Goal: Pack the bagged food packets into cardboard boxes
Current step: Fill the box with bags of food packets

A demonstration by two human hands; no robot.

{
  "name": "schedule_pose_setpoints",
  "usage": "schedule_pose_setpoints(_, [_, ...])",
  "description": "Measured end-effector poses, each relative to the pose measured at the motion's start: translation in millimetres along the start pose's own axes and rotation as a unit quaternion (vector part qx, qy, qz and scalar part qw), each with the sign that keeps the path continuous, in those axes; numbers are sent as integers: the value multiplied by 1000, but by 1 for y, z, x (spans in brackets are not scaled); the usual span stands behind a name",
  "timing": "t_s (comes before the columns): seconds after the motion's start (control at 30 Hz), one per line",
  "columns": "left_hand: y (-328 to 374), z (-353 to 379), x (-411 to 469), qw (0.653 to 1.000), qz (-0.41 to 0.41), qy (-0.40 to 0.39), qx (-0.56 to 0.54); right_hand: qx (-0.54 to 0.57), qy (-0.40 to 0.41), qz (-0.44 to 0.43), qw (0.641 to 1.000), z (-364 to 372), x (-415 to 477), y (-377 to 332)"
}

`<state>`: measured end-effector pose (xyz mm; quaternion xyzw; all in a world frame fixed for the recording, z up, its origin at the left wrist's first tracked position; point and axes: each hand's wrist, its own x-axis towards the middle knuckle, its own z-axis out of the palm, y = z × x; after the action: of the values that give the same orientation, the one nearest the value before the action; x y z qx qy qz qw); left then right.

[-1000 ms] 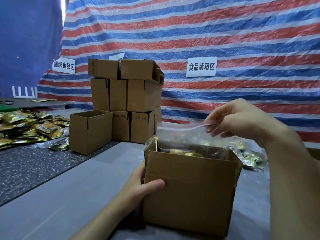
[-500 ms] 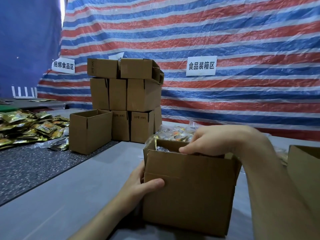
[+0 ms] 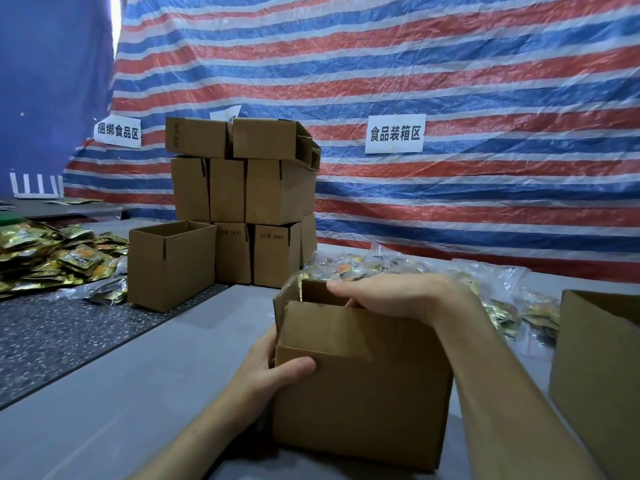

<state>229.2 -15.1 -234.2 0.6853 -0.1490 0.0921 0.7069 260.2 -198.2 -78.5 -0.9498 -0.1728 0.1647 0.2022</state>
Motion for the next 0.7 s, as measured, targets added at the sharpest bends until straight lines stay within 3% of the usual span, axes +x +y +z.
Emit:
schedule_pose_setpoints(0.17, [1, 1, 0, 1000, -14, 7, -9, -68, 43, -32, 996, -6, -13, -3])
schedule_pose_setpoints(0.43, [-2, 23, -2, 998, -32, 57, 3, -67, 105, -66, 990, -15, -43, 1])
schedule_pose_setpoints(0.7, [-1, 88, -11, 977, -22, 136, 165, -52, 120, -65, 989, -27, -71, 8])
